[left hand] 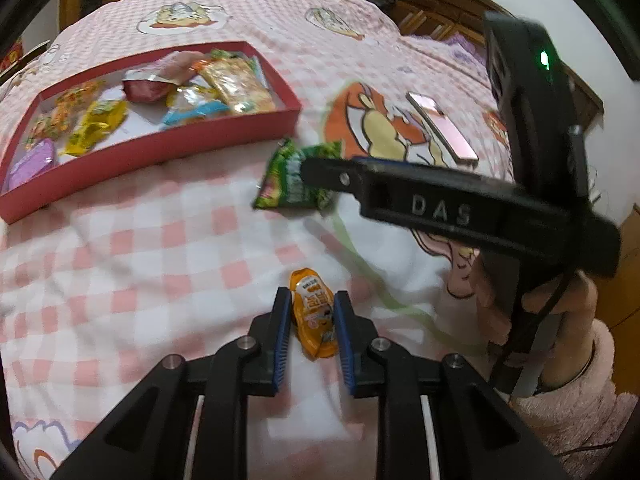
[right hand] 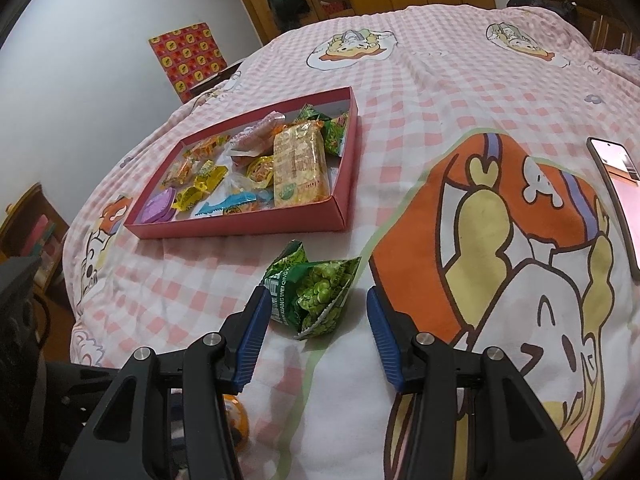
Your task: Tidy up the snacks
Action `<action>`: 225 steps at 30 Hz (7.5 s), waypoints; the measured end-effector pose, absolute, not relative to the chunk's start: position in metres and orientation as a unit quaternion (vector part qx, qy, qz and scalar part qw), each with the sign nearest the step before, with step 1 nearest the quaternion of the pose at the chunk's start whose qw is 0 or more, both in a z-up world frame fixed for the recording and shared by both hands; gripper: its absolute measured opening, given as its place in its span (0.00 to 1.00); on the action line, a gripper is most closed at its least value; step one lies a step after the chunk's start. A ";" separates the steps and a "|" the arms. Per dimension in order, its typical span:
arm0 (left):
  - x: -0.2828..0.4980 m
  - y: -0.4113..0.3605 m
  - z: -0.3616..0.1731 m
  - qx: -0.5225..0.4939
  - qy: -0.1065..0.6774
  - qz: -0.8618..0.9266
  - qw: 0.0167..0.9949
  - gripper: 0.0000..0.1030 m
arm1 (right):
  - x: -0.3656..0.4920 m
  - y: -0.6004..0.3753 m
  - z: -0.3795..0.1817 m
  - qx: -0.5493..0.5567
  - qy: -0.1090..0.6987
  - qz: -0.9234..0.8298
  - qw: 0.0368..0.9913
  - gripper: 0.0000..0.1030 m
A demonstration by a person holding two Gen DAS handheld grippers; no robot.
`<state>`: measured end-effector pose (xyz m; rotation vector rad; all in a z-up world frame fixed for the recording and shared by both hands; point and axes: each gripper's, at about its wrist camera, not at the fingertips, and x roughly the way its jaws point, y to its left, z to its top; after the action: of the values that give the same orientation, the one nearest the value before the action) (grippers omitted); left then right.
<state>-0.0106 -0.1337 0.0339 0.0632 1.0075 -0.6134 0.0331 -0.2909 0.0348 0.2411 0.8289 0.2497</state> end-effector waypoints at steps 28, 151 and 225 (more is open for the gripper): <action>0.021 -0.055 0.060 -0.043 0.430 -0.206 0.878 0.21 | 0.041 -0.269 0.034 0.112 0.406 0.130 0.898 0.31; 0.082 -0.018 0.082 -0.046 0.386 -0.093 0.917 0.78 | 0.080 -0.205 0.085 0.067 0.326 0.151 0.931 0.65; 0.072 -0.036 0.013 0.014 0.418 -0.046 0.907 0.83 | 0.061 -0.210 0.010 0.031 0.386 0.052 0.921 0.73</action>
<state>0.0720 -0.0363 0.0125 0.0288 0.8630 -0.0944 0.0610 -0.2102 0.0098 0.0635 0.7930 0.1075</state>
